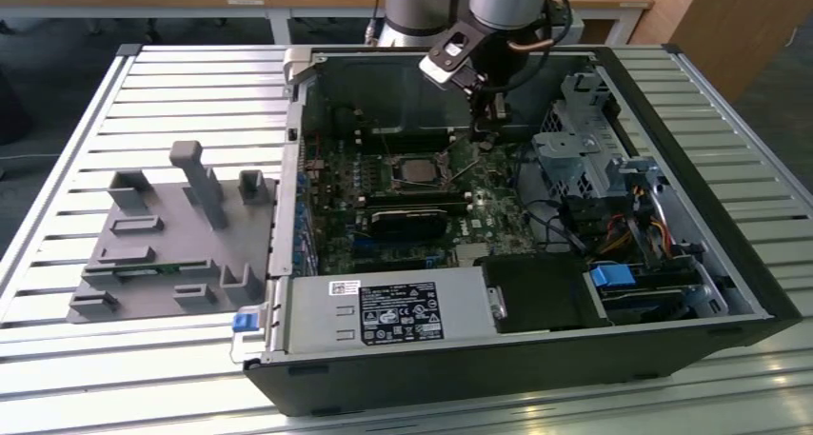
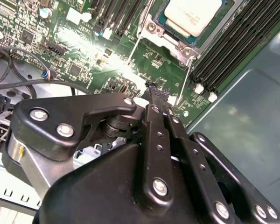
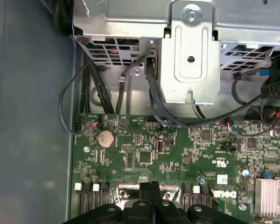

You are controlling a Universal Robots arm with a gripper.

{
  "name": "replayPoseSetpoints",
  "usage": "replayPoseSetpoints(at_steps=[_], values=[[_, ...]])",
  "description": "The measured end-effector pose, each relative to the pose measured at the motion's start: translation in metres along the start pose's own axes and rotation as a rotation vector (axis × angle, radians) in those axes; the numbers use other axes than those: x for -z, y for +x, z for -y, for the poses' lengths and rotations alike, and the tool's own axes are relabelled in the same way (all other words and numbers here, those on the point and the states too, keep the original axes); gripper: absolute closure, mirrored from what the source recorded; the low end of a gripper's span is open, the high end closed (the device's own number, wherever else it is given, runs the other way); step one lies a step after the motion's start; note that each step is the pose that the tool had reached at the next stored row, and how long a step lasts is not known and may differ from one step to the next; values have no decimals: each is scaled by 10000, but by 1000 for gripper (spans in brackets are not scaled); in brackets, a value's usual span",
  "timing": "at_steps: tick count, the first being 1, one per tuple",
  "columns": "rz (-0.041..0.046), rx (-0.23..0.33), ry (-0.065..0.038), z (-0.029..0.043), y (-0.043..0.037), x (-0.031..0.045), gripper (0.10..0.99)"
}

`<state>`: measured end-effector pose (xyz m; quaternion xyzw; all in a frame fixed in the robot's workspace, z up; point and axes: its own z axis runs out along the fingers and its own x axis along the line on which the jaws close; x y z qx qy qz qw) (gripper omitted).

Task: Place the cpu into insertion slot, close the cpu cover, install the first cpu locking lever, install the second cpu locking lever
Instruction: 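Close the cpu cover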

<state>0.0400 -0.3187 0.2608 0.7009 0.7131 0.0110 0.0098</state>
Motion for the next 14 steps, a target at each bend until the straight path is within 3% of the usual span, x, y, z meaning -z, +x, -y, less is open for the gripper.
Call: replayPoseSetpoints(at_steps=[14], values=[[-2,-1,73,-164,49,-49,980]])
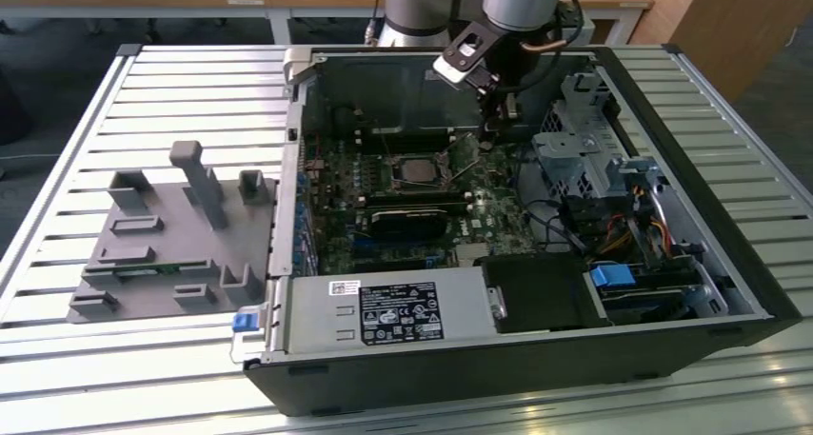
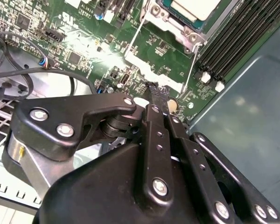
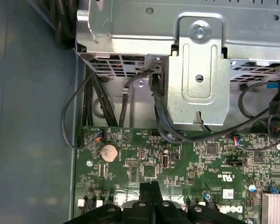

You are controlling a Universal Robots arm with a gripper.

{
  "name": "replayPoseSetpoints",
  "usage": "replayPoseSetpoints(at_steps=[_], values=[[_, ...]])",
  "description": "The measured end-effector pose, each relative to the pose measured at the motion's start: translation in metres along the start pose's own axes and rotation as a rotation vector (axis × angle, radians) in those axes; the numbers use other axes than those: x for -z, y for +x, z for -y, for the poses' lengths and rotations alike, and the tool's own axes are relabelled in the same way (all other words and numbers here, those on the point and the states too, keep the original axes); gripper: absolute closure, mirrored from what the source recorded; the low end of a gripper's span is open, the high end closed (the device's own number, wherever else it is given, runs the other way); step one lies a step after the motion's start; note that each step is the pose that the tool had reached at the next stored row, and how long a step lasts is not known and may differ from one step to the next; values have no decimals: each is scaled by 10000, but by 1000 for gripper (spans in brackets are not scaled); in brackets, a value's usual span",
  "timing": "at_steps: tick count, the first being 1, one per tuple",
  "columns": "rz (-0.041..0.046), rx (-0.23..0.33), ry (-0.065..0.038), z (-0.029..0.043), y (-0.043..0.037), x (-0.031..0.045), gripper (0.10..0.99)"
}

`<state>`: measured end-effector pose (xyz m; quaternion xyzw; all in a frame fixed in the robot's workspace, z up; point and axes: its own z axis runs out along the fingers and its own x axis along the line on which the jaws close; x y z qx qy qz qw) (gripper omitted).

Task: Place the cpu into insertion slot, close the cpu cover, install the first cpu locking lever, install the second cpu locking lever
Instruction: 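Close the cpu cover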

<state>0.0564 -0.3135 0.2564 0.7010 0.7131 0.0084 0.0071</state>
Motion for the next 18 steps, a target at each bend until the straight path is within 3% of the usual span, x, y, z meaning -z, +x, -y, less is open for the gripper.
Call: replayPoseSetpoints(at_steps=[8,18], values=[[0,1,36,-52,27,-33,980],[0,0,78,-60,39,-122,980]])
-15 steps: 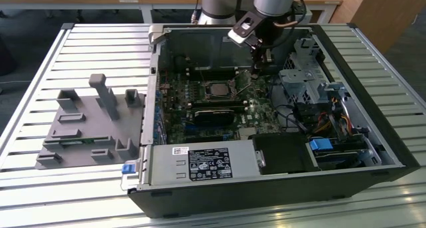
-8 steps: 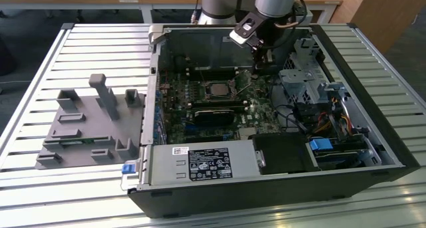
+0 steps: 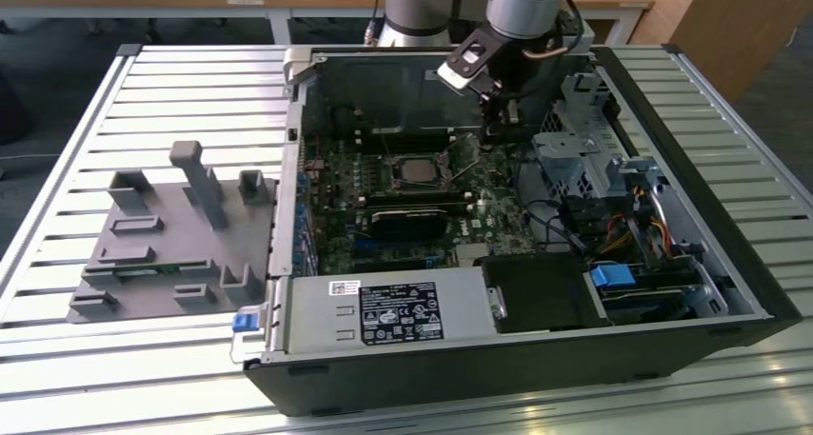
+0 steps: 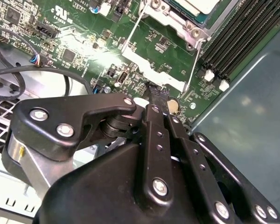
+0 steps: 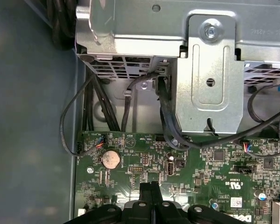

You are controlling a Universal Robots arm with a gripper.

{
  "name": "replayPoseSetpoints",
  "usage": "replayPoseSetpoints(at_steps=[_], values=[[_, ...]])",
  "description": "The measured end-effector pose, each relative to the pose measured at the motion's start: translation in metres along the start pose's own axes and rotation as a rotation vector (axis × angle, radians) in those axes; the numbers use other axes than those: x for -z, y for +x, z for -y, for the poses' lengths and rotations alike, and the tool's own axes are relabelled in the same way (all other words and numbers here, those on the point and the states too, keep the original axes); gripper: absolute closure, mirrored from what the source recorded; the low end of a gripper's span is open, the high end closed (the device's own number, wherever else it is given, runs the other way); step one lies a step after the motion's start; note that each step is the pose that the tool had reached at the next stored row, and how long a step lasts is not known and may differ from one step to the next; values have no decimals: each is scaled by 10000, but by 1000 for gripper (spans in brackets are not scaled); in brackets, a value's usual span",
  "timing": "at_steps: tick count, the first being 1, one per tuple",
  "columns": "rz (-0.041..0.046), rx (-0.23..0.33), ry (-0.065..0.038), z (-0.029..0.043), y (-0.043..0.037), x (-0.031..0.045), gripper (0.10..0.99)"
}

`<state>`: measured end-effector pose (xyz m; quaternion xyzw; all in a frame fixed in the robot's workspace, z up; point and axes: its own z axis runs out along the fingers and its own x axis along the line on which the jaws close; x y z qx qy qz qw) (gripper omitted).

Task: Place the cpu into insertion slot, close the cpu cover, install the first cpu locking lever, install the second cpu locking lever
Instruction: 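Close the cpu cover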

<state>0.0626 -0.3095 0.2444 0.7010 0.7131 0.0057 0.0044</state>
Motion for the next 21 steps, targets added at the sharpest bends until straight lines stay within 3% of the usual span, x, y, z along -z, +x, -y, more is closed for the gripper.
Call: replayPoseSetpoints(at_steps=[9,21], values=[[0,1,8,29,1,-24,980],[-1,0,9,269,6,-22,980]])
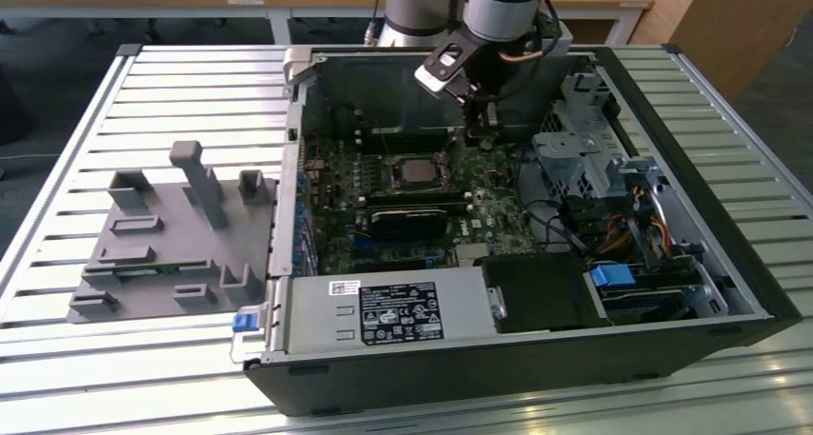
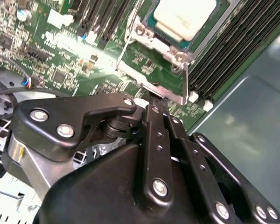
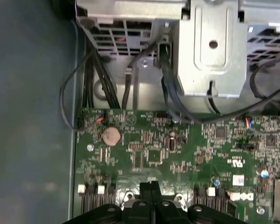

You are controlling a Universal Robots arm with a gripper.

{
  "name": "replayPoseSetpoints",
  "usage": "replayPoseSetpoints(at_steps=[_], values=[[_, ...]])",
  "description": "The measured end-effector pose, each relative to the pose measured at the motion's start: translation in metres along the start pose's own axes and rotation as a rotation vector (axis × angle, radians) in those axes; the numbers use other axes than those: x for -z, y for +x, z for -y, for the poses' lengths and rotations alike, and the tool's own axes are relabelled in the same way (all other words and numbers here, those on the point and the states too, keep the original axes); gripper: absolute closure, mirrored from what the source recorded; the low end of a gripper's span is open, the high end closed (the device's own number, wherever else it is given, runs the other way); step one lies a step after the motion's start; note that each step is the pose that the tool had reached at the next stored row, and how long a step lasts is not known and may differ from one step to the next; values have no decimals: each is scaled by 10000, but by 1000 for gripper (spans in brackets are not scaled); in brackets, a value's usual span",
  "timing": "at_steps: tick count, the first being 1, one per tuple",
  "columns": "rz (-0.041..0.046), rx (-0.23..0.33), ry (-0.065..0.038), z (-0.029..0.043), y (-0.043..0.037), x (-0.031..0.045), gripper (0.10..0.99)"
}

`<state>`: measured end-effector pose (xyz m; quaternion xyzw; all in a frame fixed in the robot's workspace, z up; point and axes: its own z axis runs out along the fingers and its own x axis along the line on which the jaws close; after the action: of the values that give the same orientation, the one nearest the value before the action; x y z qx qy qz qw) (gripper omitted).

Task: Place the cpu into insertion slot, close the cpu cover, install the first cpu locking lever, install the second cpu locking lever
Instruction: 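Close the cpu cover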

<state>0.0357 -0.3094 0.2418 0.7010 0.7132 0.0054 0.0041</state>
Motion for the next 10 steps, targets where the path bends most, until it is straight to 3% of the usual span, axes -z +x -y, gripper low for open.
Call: replayPoseSetpoints(at_steps=[10], values=[[0,0,0,239,5,-6,980]])
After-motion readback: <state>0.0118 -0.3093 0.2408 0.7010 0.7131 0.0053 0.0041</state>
